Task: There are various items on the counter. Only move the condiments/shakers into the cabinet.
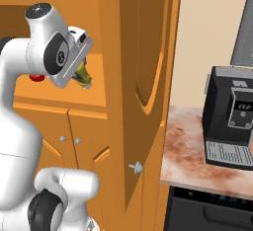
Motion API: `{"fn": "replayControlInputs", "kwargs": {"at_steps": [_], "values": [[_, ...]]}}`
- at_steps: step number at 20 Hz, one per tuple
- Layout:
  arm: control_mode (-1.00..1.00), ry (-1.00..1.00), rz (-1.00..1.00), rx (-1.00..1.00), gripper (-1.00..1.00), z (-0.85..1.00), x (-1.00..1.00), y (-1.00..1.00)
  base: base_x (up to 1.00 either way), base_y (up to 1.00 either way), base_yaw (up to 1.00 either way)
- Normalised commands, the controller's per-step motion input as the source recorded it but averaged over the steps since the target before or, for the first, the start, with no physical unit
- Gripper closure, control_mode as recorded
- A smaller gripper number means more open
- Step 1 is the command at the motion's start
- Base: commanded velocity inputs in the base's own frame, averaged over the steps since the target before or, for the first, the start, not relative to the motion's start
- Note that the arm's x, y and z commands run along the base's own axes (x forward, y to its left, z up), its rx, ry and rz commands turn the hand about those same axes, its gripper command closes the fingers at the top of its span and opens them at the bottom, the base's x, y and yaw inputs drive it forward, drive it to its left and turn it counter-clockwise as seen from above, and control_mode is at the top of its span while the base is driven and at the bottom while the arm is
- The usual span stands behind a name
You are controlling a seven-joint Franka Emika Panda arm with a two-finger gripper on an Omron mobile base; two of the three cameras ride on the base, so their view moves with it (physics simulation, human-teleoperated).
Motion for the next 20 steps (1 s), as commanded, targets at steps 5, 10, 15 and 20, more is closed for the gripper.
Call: {"fn": "replayControlInputs", "kwargs": {"at_steps": [5, 10, 15, 20], "values": [[-1.00, 0.00, 0.00, 0.00, 1.00, -0.42, 0.35, 0.00, 0.00, 0.00, 0.00], [-1.00, 0.00, 0.00, 0.00, 1.00, -0.25, 0.23, 0.00, 0.00, 0.00, 0.00], [-1.00, 0.00, 0.00, 0.00, 1.00, -0.08, 0.28, 0.00, 0.00, 0.00, 0.00], [-1.00, 0.00, 0.00, 0.00, 1.00, -0.01, 0.31, 0.00, 0.00, 0.00, 0.00]]}}
